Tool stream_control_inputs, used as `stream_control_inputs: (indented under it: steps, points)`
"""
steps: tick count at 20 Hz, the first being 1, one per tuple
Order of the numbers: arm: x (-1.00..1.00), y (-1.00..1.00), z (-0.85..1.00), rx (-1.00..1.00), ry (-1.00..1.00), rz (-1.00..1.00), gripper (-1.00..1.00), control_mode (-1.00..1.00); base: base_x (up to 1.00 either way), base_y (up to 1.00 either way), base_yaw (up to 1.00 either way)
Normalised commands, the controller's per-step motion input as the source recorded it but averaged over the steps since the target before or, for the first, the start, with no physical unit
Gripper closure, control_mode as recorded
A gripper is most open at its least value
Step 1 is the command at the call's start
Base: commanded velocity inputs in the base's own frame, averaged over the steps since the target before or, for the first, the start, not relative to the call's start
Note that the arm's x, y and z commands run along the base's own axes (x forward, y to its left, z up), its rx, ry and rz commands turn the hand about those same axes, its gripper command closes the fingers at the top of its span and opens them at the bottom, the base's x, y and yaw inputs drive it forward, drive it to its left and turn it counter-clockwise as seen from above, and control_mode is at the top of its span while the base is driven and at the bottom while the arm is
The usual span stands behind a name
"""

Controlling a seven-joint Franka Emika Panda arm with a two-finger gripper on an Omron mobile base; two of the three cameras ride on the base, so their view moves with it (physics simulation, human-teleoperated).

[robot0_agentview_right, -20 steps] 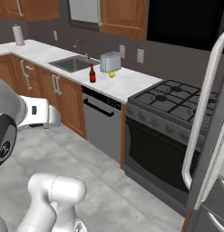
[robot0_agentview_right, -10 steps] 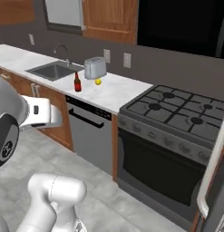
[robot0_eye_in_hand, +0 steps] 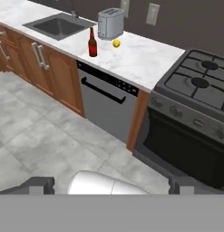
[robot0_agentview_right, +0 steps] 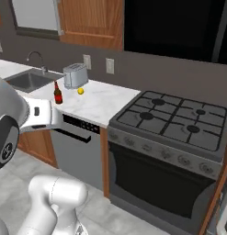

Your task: Place the beer on the top shelf of the fridge to keep it out of children's reach, and place the broccoli and lemon on lower shelves for easy access.

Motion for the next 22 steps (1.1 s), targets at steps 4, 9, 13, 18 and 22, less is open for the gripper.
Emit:
stream_control_inputs:
  steps: [4, 9, 13, 18, 22]
  points:
    - [0.00, 0.00, 0.00, 0.00, 0.00, 0.00, -1.00, 1.00, 0.64, 0.51, -0.29]
    - [0.00, 0.00, 0.00, 0.00, 0.00, 0.00, -1.00, 1.00, 0.62, 0.78, -0.28]
    - [0.00, 0.00, 0.00, 0.00, 0.00, 0.00, -1.00, 1.00, 0.59, 0.91, -0.27]
    - [0.00, 0.00, 0.00, 0.00, 0.00, 0.00, -1.00, 1.00, 0.66, 0.71, -0.27]
    - [0.00, 0.00, 0.00, 0.00, 0.00, 0.00, -1.00, 1.00, 0.61, 0.44, -0.25]
